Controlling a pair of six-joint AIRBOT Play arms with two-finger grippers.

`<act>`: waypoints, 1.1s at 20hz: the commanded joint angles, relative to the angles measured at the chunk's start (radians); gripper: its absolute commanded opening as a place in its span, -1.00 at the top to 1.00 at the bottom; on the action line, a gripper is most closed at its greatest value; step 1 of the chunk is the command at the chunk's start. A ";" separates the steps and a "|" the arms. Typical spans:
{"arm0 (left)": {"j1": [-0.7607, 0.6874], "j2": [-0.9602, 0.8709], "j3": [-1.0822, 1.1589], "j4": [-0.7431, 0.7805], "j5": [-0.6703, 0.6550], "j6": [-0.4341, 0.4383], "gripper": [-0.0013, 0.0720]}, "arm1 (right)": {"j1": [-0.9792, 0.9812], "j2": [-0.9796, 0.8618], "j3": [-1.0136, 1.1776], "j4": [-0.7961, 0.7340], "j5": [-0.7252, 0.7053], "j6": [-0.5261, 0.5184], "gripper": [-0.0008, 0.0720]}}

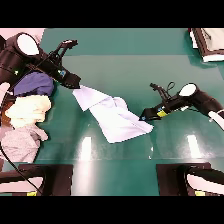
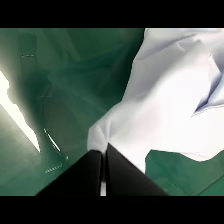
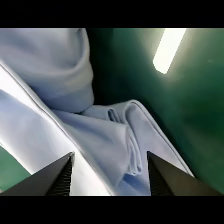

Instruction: Fold the shirts.

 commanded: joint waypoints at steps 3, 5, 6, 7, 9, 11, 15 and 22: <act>0.001 0.001 0.000 -0.002 0.000 0.000 0.90 | 0.065 -0.031 0.052 -0.003 0.027 -0.012 0.30; 0.001 0.002 0.002 0.000 0.017 0.000 0.90 | 0.061 -0.025 0.083 -0.009 0.027 -0.026 0.94; 0.001 0.004 0.021 0.004 0.037 -0.001 0.90 | 0.048 -0.005 0.108 -0.011 0.018 -0.026 0.94; 0.006 0.015 0.064 0.016 0.064 -0.013 0.90 | 0.024 0.029 0.152 -0.010 0.003 -0.012 0.94; 0.026 0.053 0.201 0.006 0.138 -0.065 0.90 | -0.044 0.117 0.275 -0.011 -0.036 0.051 0.94; 0.039 0.107 0.366 0.006 0.199 -0.079 0.90 | -0.121 0.218 0.413 -0.010 -0.109 0.083 0.94; 0.039 0.247 0.531 -0.038 0.301 -0.068 0.90 | -0.220 0.369 0.638 -0.010 -0.216 0.083 0.94; 0.039 0.408 0.518 -0.135 0.286 -0.051 0.90 | -0.255 0.463 0.845 -0.011 -0.187 0.083 0.94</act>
